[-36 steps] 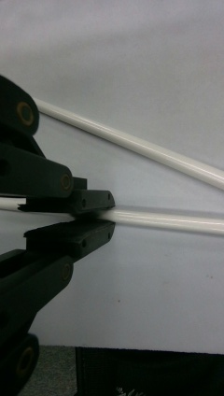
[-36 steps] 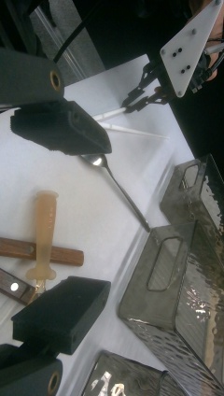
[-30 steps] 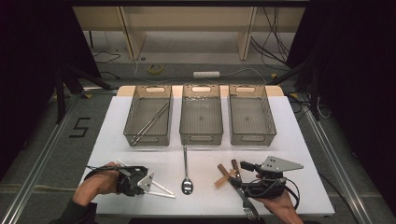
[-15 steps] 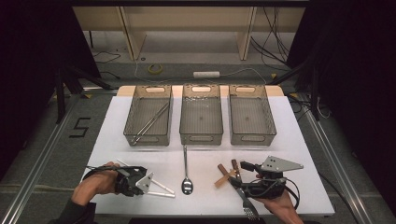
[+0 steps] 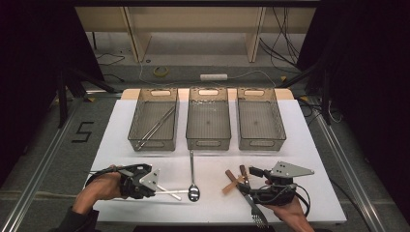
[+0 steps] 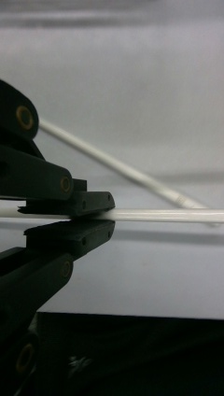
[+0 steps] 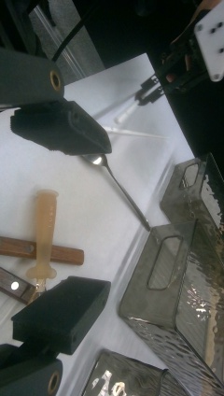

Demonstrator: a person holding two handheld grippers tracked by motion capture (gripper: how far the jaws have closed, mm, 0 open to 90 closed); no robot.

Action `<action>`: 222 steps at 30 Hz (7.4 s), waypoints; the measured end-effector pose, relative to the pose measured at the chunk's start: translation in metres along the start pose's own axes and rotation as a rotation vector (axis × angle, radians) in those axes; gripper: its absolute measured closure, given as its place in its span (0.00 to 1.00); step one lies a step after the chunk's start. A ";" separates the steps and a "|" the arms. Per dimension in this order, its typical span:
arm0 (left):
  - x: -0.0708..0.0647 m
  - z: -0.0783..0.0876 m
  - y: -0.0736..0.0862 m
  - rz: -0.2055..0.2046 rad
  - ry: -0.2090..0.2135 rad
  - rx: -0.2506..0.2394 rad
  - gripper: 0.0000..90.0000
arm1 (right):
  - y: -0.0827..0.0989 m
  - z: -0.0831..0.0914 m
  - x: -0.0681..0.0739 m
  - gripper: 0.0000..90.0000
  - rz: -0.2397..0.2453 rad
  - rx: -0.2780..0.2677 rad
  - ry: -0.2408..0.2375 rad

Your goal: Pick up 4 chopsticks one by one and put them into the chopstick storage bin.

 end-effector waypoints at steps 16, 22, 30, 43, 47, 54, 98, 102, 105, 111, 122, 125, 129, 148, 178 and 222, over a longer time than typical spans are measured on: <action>0.070 0.049 -0.008 0.449 -0.122 -0.228 0.93 | 0.000 0.000 -0.002 0.32 -0.010 0.000 0.000; 0.097 0.056 0.000 0.552 -0.157 -0.259 0.93 | 0.000 0.000 -0.002 0.32 -0.010 -0.002 0.000; 0.115 0.067 0.001 0.603 -0.176 -0.298 0.93 | 0.000 0.001 -0.003 0.32 -0.011 -0.006 -0.002; 0.137 0.076 -0.001 0.645 -0.190 -0.328 0.93 | 0.000 0.000 -0.003 0.32 -0.014 -0.009 -0.004; 0.143 0.081 -0.001 0.653 -0.201 -0.335 0.93 | 0.000 0.000 -0.003 0.32 -0.014 -0.010 -0.004; 0.156 0.087 0.002 0.673 -0.220 -0.332 0.94 | -0.001 0.001 -0.003 0.32 -0.014 -0.013 -0.003; 0.240 0.124 0.003 0.815 -0.316 -0.462 0.94 | 0.001 0.000 -0.004 0.32 -0.025 -0.012 -0.015; 0.246 0.122 0.002 0.822 -0.324 -0.466 0.94 | 0.001 0.001 -0.004 0.32 -0.021 -0.008 -0.016; 0.250 0.117 0.002 0.828 -0.328 -0.463 0.94 | 0.000 0.001 -0.003 0.32 -0.019 -0.014 -0.015; 0.257 0.106 0.004 0.846 -0.333 -0.471 0.94 | 0.000 0.001 -0.003 0.32 -0.019 -0.014 -0.017; 0.258 0.079 0.018 0.892 -0.310 -0.456 0.94 | 0.001 0.000 -0.003 0.32 -0.023 -0.011 -0.019; 0.258 0.071 0.021 0.906 -0.304 -0.454 0.94 | 0.000 0.000 -0.003 0.32 -0.021 -0.011 -0.018; 0.257 0.065 0.023 0.912 -0.297 -0.453 0.94 | 0.000 0.000 -0.003 0.32 -0.021 -0.012 -0.018; 0.251 0.035 0.027 0.925 -0.264 -0.406 0.93 | 0.001 0.000 -0.002 0.32 -0.018 -0.008 -0.017; 0.247 0.020 0.037 0.992 -0.230 -0.358 0.86 | 0.001 0.000 -0.002 0.32 -0.018 -0.007 -0.016; 0.089 0.036 -0.018 0.410 -0.100 -0.172 0.33 | 0.000 0.001 0.001 0.32 0.000 -0.009 -0.011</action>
Point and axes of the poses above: each handheld gripper's, and its own axes: z roughly backward along the jaws, y roughly out of its underside, x roughly to its left, the point moved 10 cm from there along -z, roughly forward along the jaws, and after that the axes turned 12 degrees about x, right-handed, at the moved point
